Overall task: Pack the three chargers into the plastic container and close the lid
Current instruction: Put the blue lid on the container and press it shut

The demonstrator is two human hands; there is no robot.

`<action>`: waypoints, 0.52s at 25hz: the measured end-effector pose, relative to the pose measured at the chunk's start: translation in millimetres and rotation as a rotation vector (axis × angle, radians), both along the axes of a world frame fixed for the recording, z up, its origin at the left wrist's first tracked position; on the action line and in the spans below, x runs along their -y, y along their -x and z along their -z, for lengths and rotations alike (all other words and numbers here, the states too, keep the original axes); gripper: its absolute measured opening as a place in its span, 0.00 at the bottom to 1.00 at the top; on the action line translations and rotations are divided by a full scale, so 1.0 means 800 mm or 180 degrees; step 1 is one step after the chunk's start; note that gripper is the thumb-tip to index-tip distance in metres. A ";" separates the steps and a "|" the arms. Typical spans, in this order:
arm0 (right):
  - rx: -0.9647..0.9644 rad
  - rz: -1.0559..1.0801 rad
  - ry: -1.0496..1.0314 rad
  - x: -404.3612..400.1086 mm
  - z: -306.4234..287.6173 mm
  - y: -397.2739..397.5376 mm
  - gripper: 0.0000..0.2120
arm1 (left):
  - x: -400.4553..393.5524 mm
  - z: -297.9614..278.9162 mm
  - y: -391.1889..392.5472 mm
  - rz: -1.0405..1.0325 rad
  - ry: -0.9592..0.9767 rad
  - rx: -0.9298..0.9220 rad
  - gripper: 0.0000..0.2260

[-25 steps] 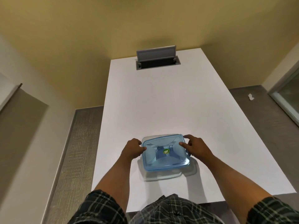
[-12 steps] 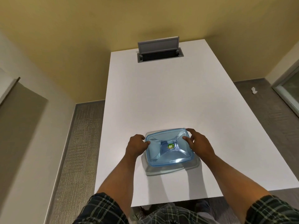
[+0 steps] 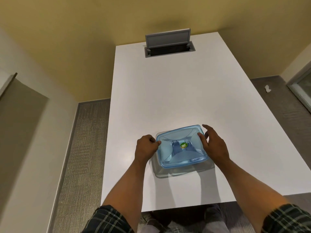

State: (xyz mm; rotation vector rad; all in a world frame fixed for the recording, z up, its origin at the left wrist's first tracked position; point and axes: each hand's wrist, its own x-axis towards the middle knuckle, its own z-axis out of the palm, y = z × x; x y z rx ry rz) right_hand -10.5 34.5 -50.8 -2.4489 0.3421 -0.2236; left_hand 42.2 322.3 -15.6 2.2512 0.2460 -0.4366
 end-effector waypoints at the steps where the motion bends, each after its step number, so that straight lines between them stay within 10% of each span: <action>1: -0.0002 0.0027 -0.0012 0.000 0.001 -0.001 0.19 | -0.001 0.002 0.002 -0.0035 0.0048 0.0033 0.12; 13: -0.0215 0.0295 0.0112 -0.013 0.018 -0.009 0.16 | -0.004 0.001 0.003 -0.0178 0.0431 0.0303 0.13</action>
